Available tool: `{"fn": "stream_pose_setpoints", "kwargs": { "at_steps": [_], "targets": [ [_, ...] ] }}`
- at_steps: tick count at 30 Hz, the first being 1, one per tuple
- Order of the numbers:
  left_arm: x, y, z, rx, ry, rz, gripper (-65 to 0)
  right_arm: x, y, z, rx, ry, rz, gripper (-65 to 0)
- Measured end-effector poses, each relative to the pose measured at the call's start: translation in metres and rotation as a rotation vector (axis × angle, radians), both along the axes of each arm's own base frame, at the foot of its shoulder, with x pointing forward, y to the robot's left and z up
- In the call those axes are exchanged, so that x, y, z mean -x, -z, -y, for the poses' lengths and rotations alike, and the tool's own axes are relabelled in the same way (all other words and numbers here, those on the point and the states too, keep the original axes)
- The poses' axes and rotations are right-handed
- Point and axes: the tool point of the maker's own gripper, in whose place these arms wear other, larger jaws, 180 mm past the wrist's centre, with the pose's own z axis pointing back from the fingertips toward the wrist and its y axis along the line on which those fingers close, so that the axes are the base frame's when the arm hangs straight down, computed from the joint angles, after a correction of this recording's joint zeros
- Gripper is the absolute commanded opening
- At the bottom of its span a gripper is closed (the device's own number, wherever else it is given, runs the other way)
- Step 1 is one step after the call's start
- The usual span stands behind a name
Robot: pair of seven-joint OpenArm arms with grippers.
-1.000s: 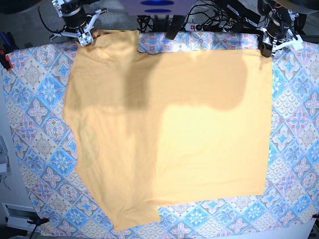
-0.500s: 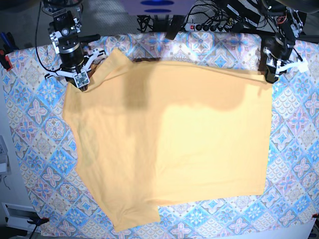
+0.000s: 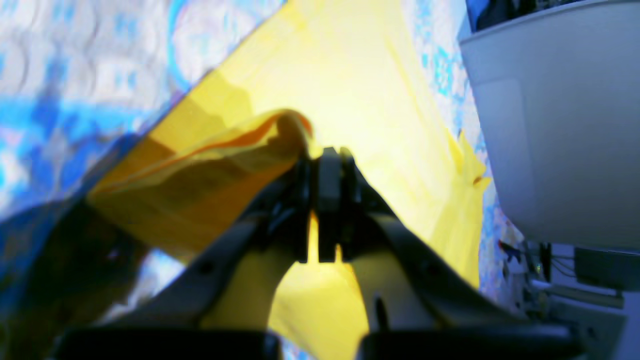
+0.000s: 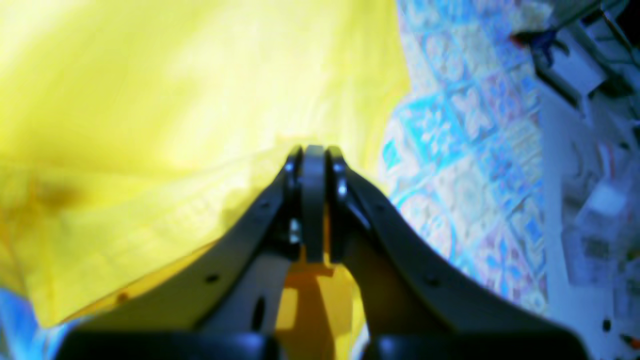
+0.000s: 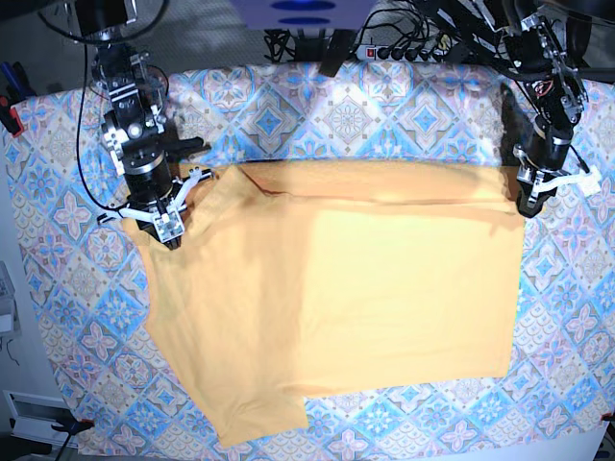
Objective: Fold the T-shirt properly
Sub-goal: 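Lift the held corners and pull them toward the robot base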
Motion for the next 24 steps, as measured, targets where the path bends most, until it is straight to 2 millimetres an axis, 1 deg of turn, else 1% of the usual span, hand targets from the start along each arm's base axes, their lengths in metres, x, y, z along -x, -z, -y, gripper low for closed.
{"fn": "stream_pose_setpoints", "kwargs": {
  "at_steps": [2, 6, 9, 13, 15, 18, 20, 24],
  "targets": [
    [-0.008, -0.004, -0.001, -0.022, 0.002, 0.006, -65.0, -0.008, 0.007, 0.0, 0.01, -0.001, -0.014, -64.6],
    [-0.026, -0.016, -0.002, -0.051, 0.009, 0.033, -65.0, -0.027, 0.013, -0.003, 0.023, -0.017, -0.019, -64.6],
    [-0.034, -0.021, -0.004, -0.078, 0.009, 0.04, -65.0, -0.041, 0.023, -0.003, 0.039, -0.024, -0.037, -64.6],
    [-0.043, -0.025, -0.005, -0.106, 0.014, 0.04, -65.0, -0.055, 0.026, -0.001, 0.037, -0.03, -0.013, -64.6],
    [-0.047, -0.021, -0.007, -0.092, 0.005, 0.04, -65.0, -0.06, 0.033, 0.0, 0.028, -0.011, -0.026, -64.6],
    [-0.045, 0.0, -0.005, -0.052, -0.002, -0.006, -65.0, -0.064, 0.035, -0.003, 0.023, -0.012, -0.033, -64.6],
    [-0.042, 0.005, -0.005, -0.045, -0.006, -0.018, -65.0, -0.069, 0.03, -0.004, 0.021, -0.014, -0.019, -64.6],
    [-0.041, 0.012, -0.005, -0.029, -0.011, -0.03, -65.0, -0.089, 0.012, -0.01, 0.007, -0.011, 0.029, -64.6]
  ]
}}
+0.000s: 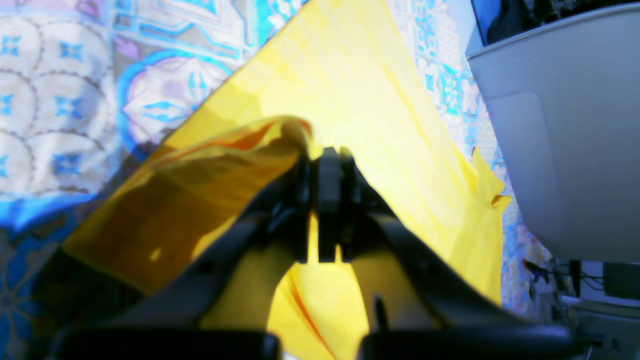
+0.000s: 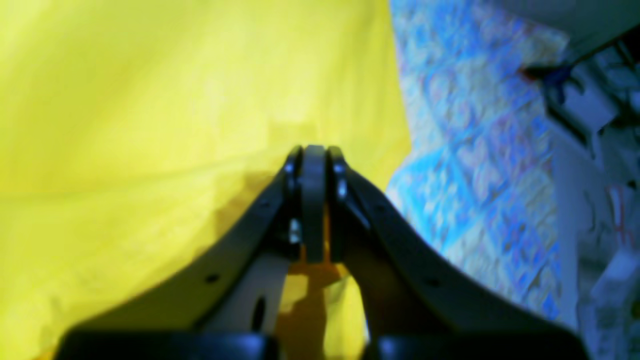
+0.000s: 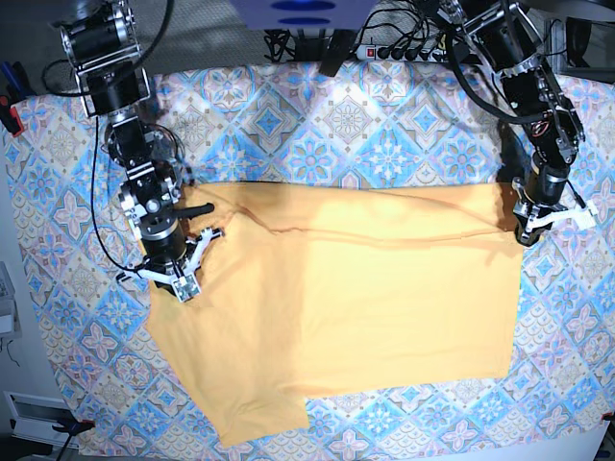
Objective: Fold the T-shirt properly
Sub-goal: 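Lift the held corners and pull them toward the robot base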
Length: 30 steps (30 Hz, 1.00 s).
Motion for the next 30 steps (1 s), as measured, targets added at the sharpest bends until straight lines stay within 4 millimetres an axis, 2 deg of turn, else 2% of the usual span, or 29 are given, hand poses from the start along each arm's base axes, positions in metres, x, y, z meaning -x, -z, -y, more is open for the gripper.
{"fn": "stream_pose_setpoints", "kwargs": {
  "at_steps": [3, 5, 8, 12, 14, 18, 20, 22, 25, 27, 30],
  "targets": [
    [0.002, 0.004, 0.0, 0.004, 0.0, -0.011, -65.0, -0.015, -0.015, -0.011, -0.027, -0.003, 0.04, -64.6],
    [0.002, 0.003, 0.0, 0.005, -0.001, -0.009, -65.0, -0.022, -0.017, -0.016, -0.037, -0.01, 0.046, -64.6],
    [0.002, 0.004, 0.0, 0.003, -0.001, -0.011, -65.0, -0.024, -0.004, -0.01, -0.009, -0.001, 0.007, -64.6],
    [0.003, 0.004, 0.0, 0.003, -0.001, -0.013, -65.0, -0.019, 0.011, -0.02, 0.009, -0.048, -0.016, -64.2],
    [0.003, 0.004, 0.0, -0.001, 0.0, -0.015, -60.5, -0.017, 0.014, -0.027, -0.002, -0.063, -0.02, -61.7],
    [0.008, 0.011, -0.003, -0.038, 0.003, -0.059, -41.0, -0.015, 0.013, -0.024, 0.002, -0.053, -0.009, -53.5],
    [0.008, 0.011, -0.003, -0.038, 0.004, -0.061, -35.1, -0.008, 0.018, -0.021, 0.009, -0.053, -0.023, -50.6],
    [0.011, 0.013, -0.002, -0.035, 0.004, -0.066, -34.6, -0.001, 0.02, -0.025, 0.004, -0.065, -0.031, -48.5],
    [0.015, 0.019, 0.003, -0.021, 0.005, -0.077, -34.5, 0.002, 0.008, -0.026, -0.027, -0.056, 0.005, -47.1],
    [0.016, 0.019, 0.002, -0.022, 0.004, -0.08, -34.2, 0.005, 0.0, -0.018, -0.04, -0.029, 0.031, -46.3],
    [0.021, 0.021, 0.003, -0.01, 0.005, -0.075, -34.0, 0.016, -0.002, -0.004, -0.043, 0.014, 0.034, -46.2]
  ]
}}
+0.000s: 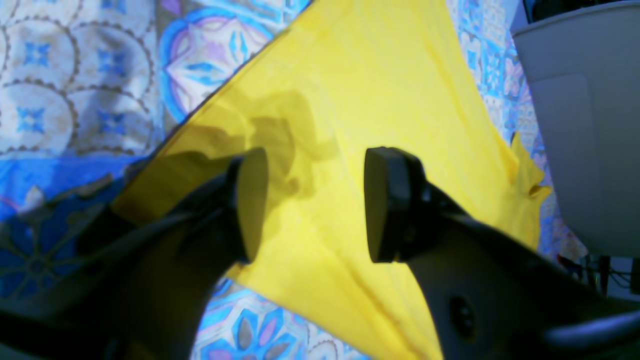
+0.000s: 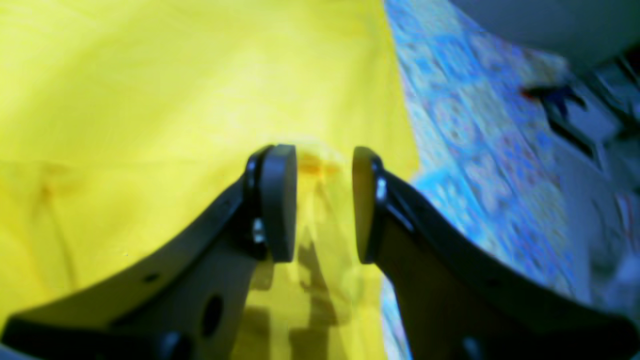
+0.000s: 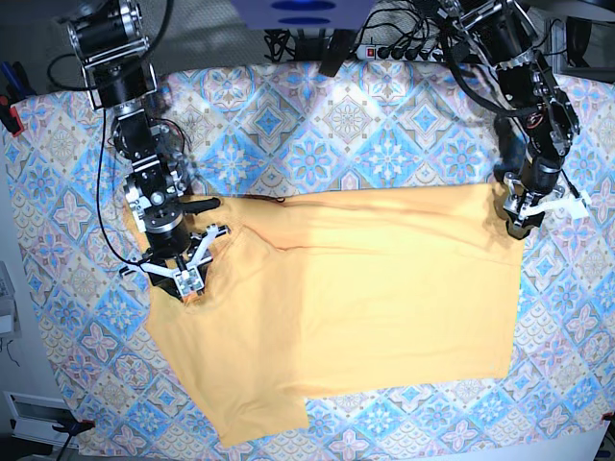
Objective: Fold the T-shirt properly
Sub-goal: 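Lift the held corners and pull them toward the robot base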
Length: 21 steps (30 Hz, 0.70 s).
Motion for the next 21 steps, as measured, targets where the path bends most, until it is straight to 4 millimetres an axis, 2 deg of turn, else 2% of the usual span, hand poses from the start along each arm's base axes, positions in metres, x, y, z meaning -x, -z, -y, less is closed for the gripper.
{"fn": "stream_pose_setpoints", "kwargs": {
  "at_steps": [6, 12, 18, 21],
  "targets": [
    [0.02, 0.007, 0.003, 0.118, -0.046, 0.028, -33.9, 0.029, 0.007, 0.008, 0.001, 0.002, -0.023, -46.2],
    [0.045, 0.017, 0.008, 0.207, -0.08, 0.027, -33.9, 0.057, 0.016, 0.027, 0.024, 0.031, -0.059, -46.3],
    [0.043, 0.015, 0.009, 0.229, -0.086, 0.048, -33.9, 0.059, 0.011, 0.025, 0.019, 0.024, -0.044, -46.3],
    [0.041, 0.024, 0.009, 0.253, -0.105, 0.041, -33.9, 0.06, 0.011, 0.024, 0.021, 0.021, -0.045, -46.3]
  ]
}}
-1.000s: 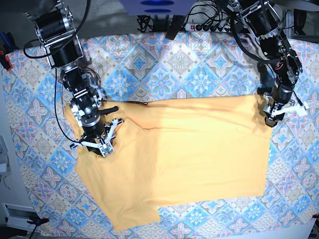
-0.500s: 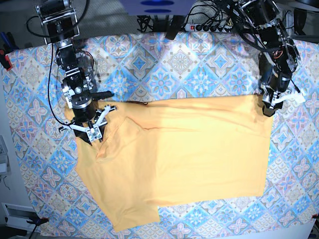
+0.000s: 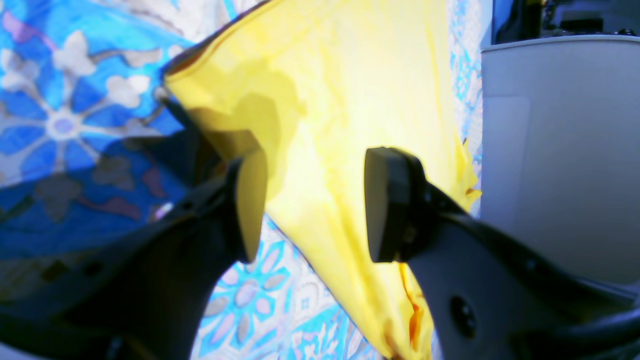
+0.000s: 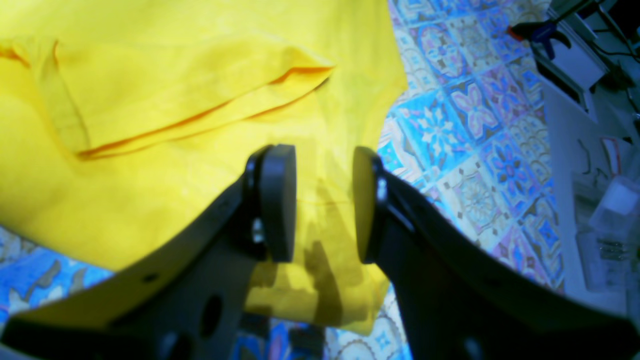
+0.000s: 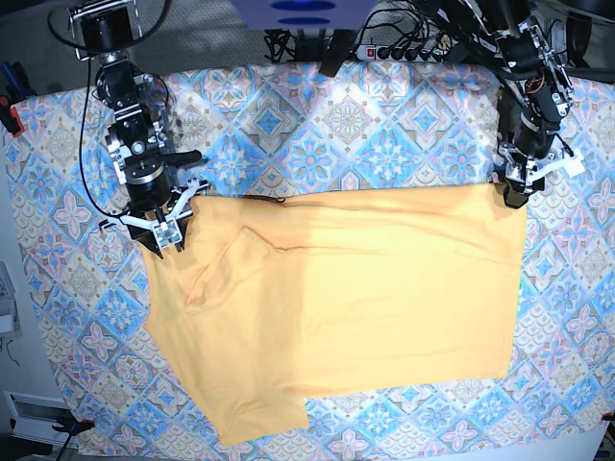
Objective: Fold the T-shirt properly
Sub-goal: 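Lift the held corners and pull them toward the robot base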
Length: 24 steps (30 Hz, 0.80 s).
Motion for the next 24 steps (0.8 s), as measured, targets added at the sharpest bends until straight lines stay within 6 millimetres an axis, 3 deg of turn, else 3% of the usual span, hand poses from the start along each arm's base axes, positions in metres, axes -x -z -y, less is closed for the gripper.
{"fn": "stream_pose_setpoints", "kwargs": {
  "at_steps": [5, 9, 12, 17, 20, 24],
  "targets": [
    [0.007, 0.023, 0.005, 0.052, -0.019, -0.049, -33.9, 0.001, 0.001, -0.001, -0.001, -0.003, -0.002, -46.3],
    [0.01, 0.027, 0.005, 0.058, -0.021, -0.06, -33.9, 0.001, 0.001, -0.001, -0.001, -0.003, -0.003, -46.3],
    [0.001, 0.023, 0.005, 0.056, -0.021, -0.041, -34.1, 0.001, 0.001, -0.001, -0.001, -0.003, -0.002, -46.3],
    [-0.006, 0.04, 0.008, 0.117, -0.045, -0.046, -34.6, 0.001, 0.0, -0.001, -0.002, -0.002, 0.0, -46.3],
    [-0.014, 0.04, 0.007, 0.125, -0.05, -0.036, -34.7, 0.001, 0.001, -0.001, 0.0, -0.003, -0.003, -46.2],
    [-0.016, 0.04, 0.009, 0.127, -0.049, -0.036, -43.0, 0.007, 0.005, -0.001, -0.001, -0.003, -0.016, -46.2]
  ]
}}
